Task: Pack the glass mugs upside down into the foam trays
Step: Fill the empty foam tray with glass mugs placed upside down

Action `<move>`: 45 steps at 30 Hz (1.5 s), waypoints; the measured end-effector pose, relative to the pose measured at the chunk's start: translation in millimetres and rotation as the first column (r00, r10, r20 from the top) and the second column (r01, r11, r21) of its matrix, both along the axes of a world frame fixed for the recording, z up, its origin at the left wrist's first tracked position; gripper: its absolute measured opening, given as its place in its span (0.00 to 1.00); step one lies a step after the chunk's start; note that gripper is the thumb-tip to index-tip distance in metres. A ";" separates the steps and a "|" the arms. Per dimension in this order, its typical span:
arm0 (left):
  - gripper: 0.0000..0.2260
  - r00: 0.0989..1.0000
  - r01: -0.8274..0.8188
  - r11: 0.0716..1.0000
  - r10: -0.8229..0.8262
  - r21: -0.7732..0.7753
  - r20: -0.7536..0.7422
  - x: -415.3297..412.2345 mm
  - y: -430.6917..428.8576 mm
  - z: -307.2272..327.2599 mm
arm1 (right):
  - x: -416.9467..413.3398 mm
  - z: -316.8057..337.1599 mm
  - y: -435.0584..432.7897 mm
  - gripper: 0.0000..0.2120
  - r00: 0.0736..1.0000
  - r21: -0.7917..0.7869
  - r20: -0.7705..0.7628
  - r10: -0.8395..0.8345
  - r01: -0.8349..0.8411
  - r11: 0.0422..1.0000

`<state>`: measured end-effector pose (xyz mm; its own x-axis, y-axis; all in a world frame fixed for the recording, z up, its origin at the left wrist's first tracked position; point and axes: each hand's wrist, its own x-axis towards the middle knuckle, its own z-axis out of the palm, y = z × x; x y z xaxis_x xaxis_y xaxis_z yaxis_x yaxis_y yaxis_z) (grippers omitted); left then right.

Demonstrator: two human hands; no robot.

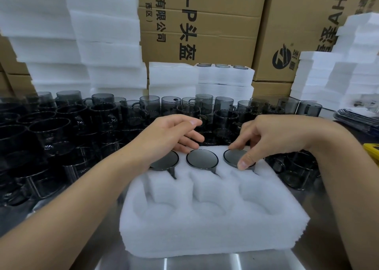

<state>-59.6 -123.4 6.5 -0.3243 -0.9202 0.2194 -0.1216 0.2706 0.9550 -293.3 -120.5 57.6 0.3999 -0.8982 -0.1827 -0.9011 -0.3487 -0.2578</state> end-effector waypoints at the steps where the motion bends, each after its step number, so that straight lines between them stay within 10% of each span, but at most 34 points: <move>1: 0.08 1.000 -0.003 1.000 0.003 0.001 0.003 -0.2 0.3 0.2 | -0.2 1.0 0.9 0.24 0.999 -0.020 0.029 -0.014 0.014 1.000; 6: 0.08 1.000 -0.008 1.000 0.008 0.010 0.000 0.0 0.3 0.2 | 7.2 -6.4 -11.4 0.17 0.826 -0.403 0.551 -0.119 0.389 0.829; 12: 0.07 1.000 -0.011 1.000 0.011 0.011 0.004 -0.1 -0.2 -0.3 | 15.6 -31.2 -30.4 0.16 0.955 -0.484 0.221 -0.197 0.283 0.828; 23: 0.07 0.999 -0.027 1.000 0.028 0.014 -0.025 1.1 -0.6 0.0 | 23.9 -35.4 -26.7 0.04 0.927 -0.614 0.365 -0.086 0.309 0.727; 32: 0.15 0.981 -0.038 0.989 0.064 0.145 -0.184 1.3 -6.1 4.4 | 60.4 -36.5 3.6 0.04 0.765 -0.743 0.543 0.348 0.244 0.624; 45: 0.18 0.979 -0.029 0.988 0.059 0.154 -0.194 4.9 -6.9 2.8 | 59.8 -45.2 -0.8 0.42 0.787 -0.766 0.403 0.468 0.010 0.643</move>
